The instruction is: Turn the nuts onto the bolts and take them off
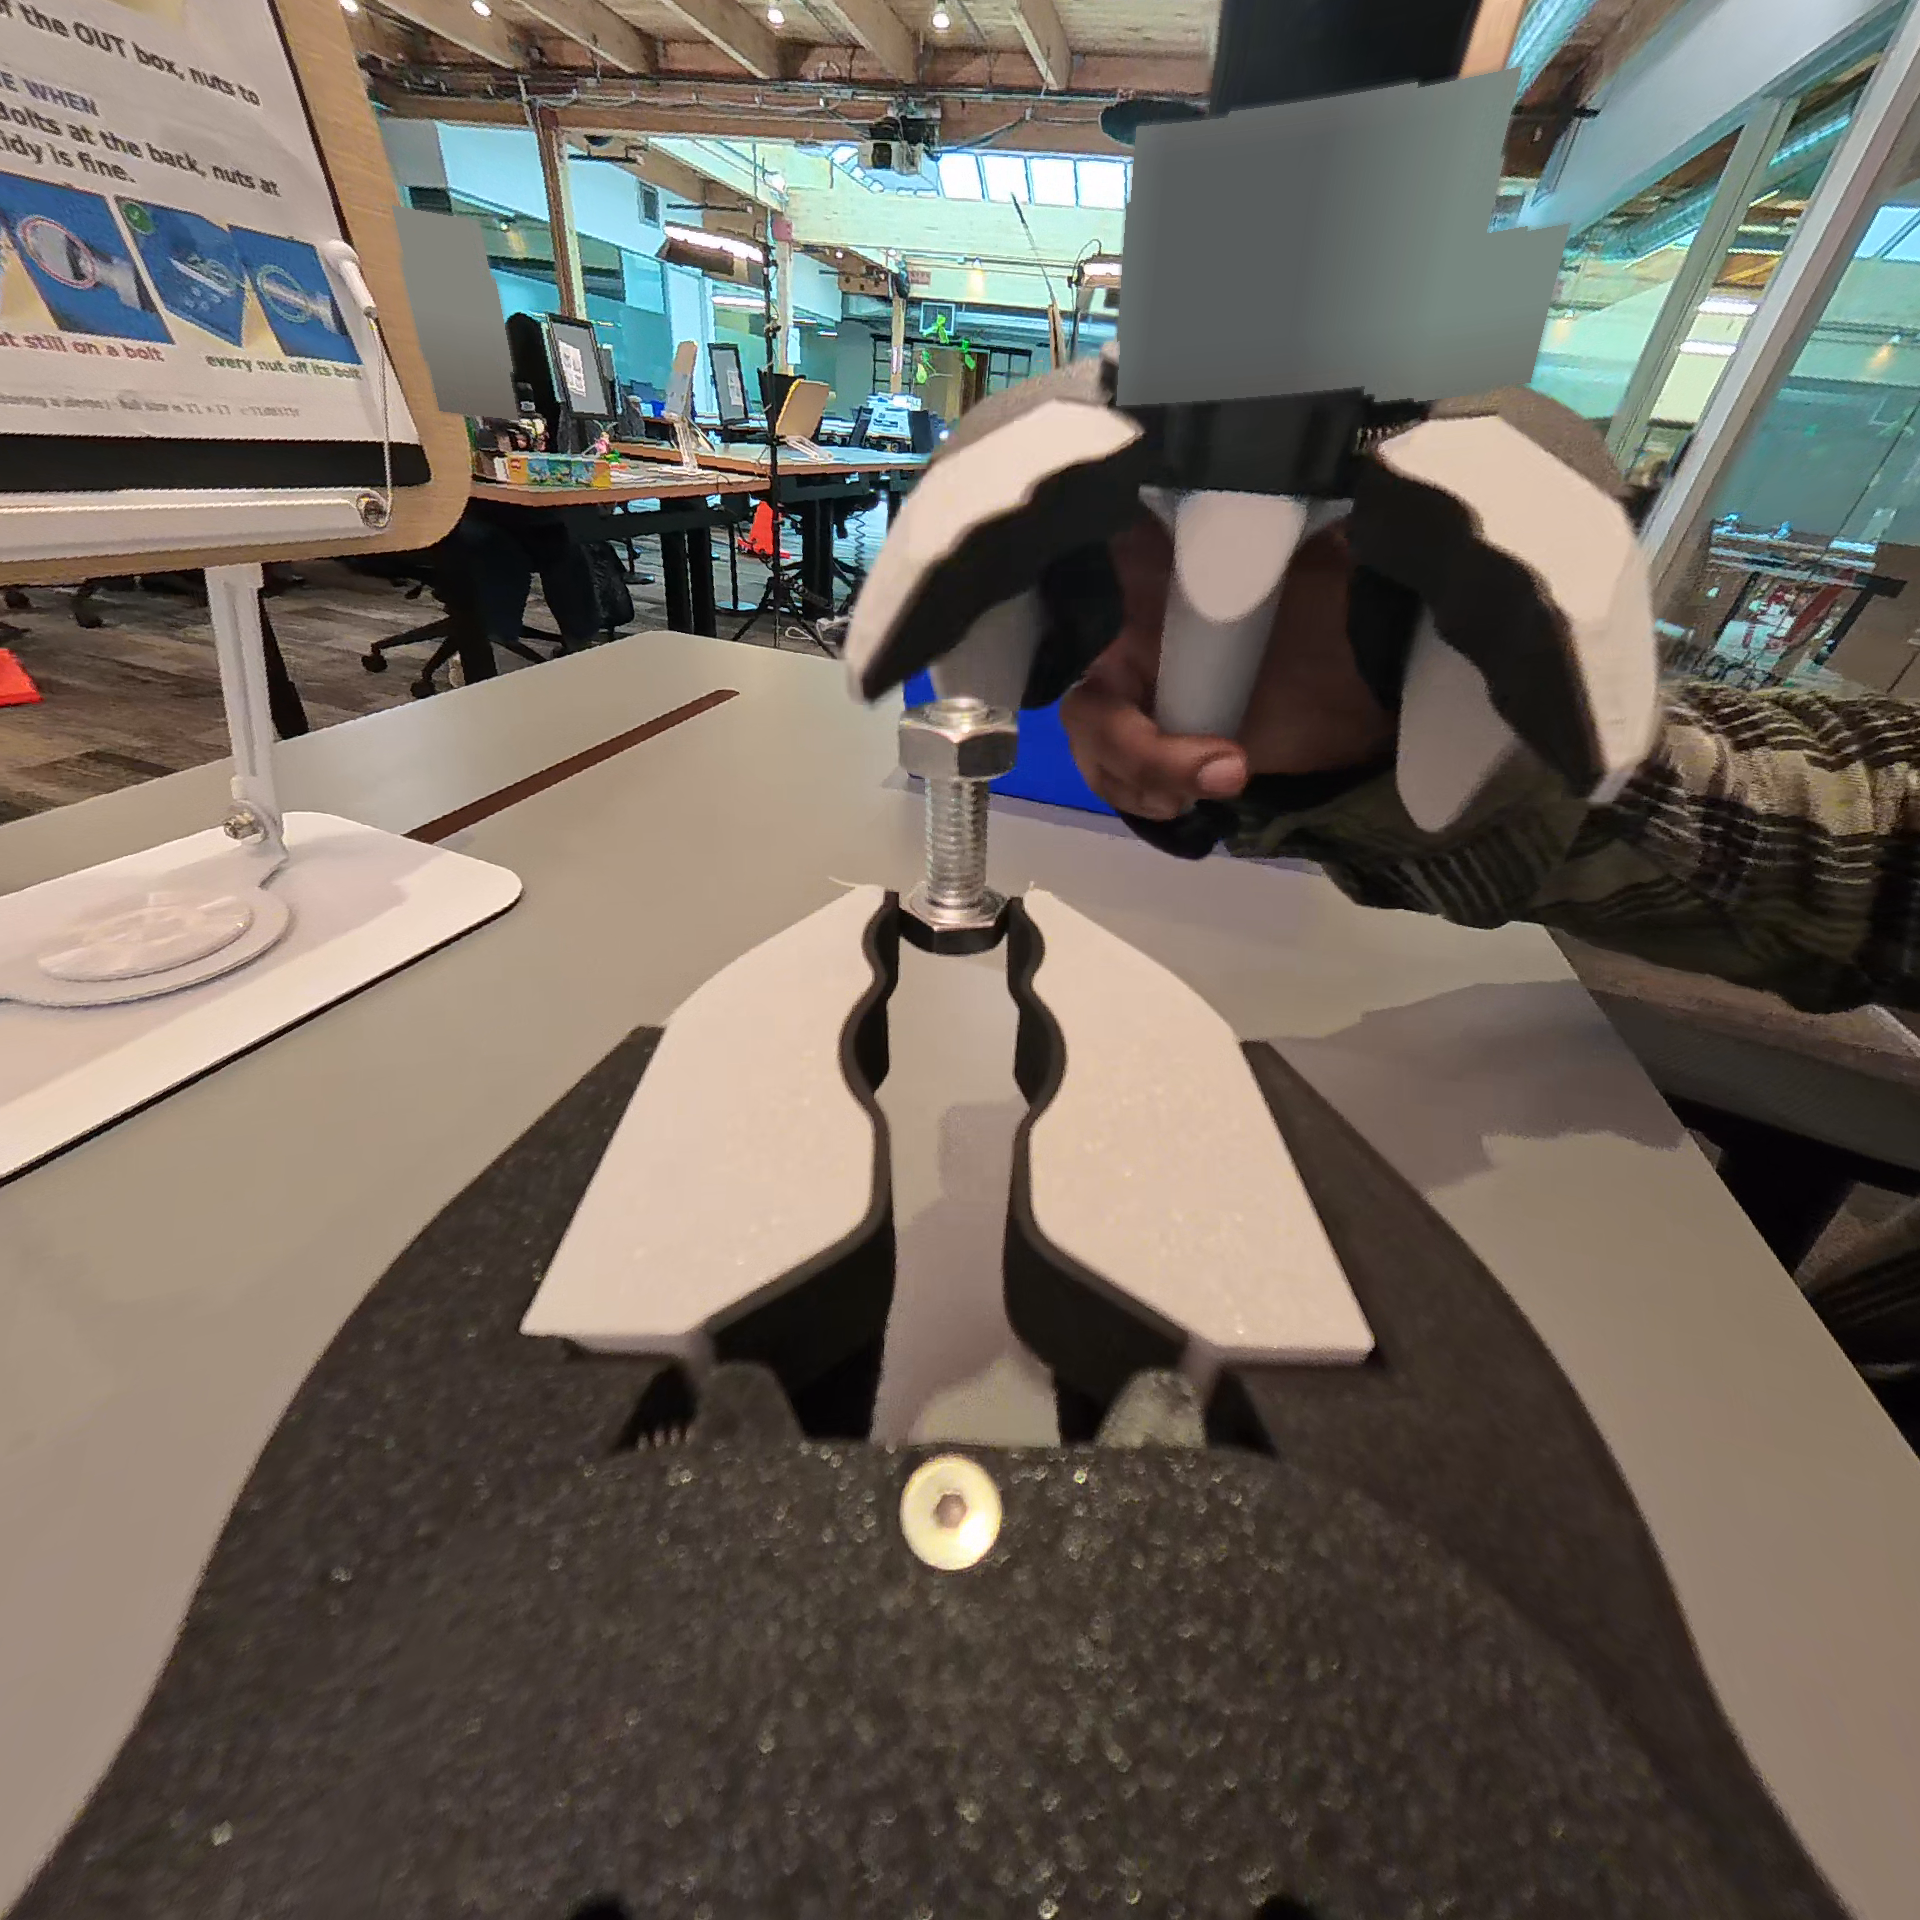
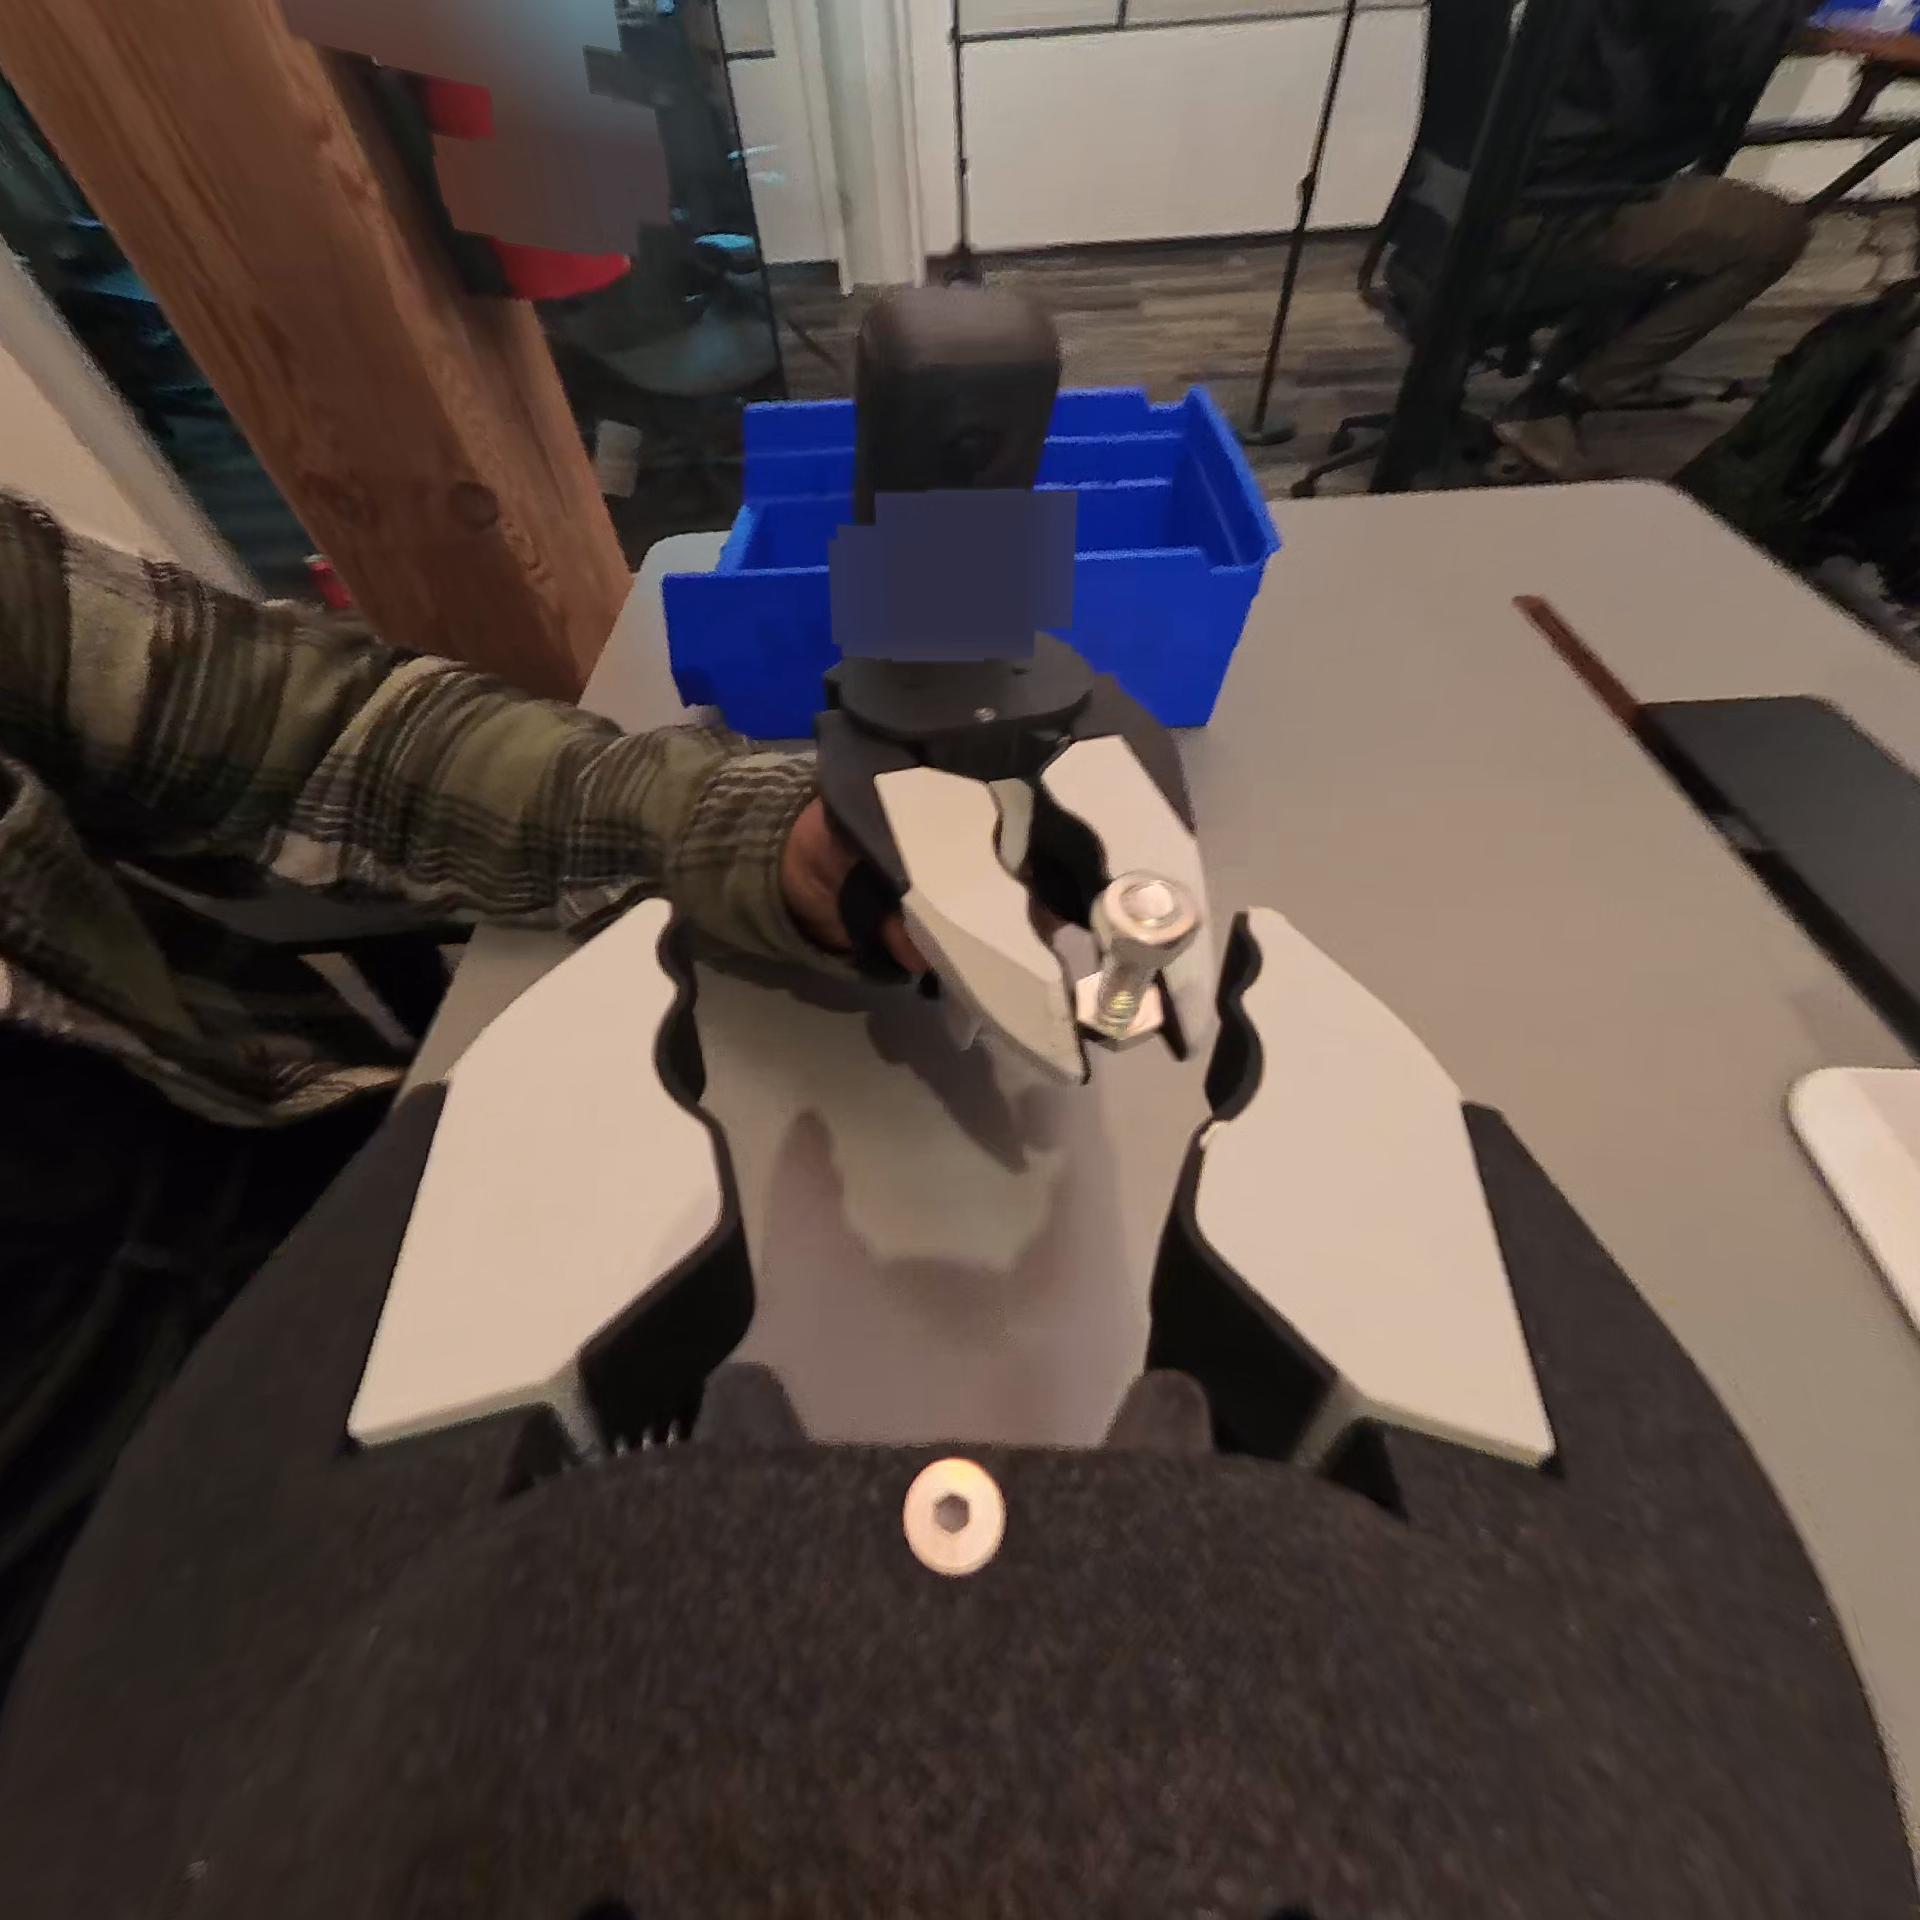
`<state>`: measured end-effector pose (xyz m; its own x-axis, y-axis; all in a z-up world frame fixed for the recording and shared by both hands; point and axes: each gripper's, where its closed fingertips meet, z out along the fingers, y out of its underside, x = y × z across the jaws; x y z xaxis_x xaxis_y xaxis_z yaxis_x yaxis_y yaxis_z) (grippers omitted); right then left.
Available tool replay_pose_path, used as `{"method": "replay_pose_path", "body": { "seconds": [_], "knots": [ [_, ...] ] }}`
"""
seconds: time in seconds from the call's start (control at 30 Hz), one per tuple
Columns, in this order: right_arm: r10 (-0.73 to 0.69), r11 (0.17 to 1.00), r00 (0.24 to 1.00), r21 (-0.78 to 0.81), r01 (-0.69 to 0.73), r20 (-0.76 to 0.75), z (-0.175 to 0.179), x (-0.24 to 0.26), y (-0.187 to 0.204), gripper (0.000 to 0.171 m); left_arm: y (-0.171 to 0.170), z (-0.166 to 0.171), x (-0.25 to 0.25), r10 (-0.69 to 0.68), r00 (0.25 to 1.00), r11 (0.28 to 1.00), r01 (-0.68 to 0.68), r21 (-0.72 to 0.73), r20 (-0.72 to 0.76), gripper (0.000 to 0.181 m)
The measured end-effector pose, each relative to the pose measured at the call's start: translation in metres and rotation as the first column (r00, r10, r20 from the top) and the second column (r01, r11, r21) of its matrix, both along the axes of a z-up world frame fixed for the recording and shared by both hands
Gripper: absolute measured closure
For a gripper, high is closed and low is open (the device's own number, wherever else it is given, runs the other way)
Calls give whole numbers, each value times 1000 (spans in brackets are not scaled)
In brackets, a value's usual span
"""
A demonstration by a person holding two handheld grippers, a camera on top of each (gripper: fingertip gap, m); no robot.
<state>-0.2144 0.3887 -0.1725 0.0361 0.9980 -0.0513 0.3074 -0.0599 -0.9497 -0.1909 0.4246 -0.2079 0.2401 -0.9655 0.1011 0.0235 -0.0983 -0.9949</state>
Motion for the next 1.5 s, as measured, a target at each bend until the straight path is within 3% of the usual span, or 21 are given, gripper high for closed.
{"method": "replay_pose_path", "body": {
  "seconds": [0.07, 0.13, 0.27, 0.4, 0.47, 0.67, 0.77, 0.83, 1.0, 1.1, 1.17, 1.33, 1.43, 1.5],
  "knots": [
    [31, 999, 999, -6, -31, 21, -5, 0, -11, 73, 1, 1, -1, 8, 1000, 1000, -8, 3, -1, 162],
    [41, 998, 999, 46, -42, 23, -4, 5, -20, 83, 2, 3, -4, 15, 1000, 1000, -15, 0, 7, 162],
    [-28, 999, 999, 39, 28, -19, 6, 4, -1, 76, 2, 3, -3, 6, 1000, 1000, -6, -4, 13, 162],
    [28, 1000, 1000, -10, -28, -14, -1, -2, -10, 73, 0, 2, -1, 5, 1000, 1000, -5, 3, 2, 162],
    [44, 999, 998, 28, -43, -39, 5, 3, -19, 84, 2, 4, -4, 14, 1000, 1000, -14, 0, 11, 162],
    [-14, 1000, 995, -25, 11, -95, 8, 0, 0, 75, 0, 3, -2, 3, 1000, 1000, -3, -4, 12, 162],
    [26, 999, 995, -42, -30, -93, 3, -2, -14, 72, 1, 3, -3, 10, 1000, 1000, -10, -3, 7, 162],
    [39, 999, 995, -5, -39, -94, 6, 3, -23, 82, 3, 3, -6, 21, 1000, 1000, -21, -9, 12, 162],
    [-16, 999, 994, -34, 12, -109, 9, -1, 0, 75, 2, 3, -3, 9, 1000, 1000, -8, -11, 14, 162],
    [16, 999, 998, -47, -19, -66, 0, -6, -9, 70, 1, 3, -3, 13, 1000, 1000, -13, -8, 6, 162],
    [30, 1000, 997, 2, -30, -71, 3, -1, -17, 82, 3, 4, -6, 22, 1000, 1000, -21, -9, 14, 162],
    [-46, 999, 995, -11, 45, -92, 7, -2, 5, 73, 3, 4, -5, 17, 1000, 1000, -16, -15, 16, 162],
    [5, 999, 997, -48, -9, -75, 0, -6, -7, 73, 3, 4, -5, 21, 1000, 1000, -21, -14, 13, 162],
    [20, 1000, 997, -3, -21, -79, 4, -1, -17, 82, 5, 5, -8, 31, 999, 999, -30, -17, 18, 162]
  ]
}}
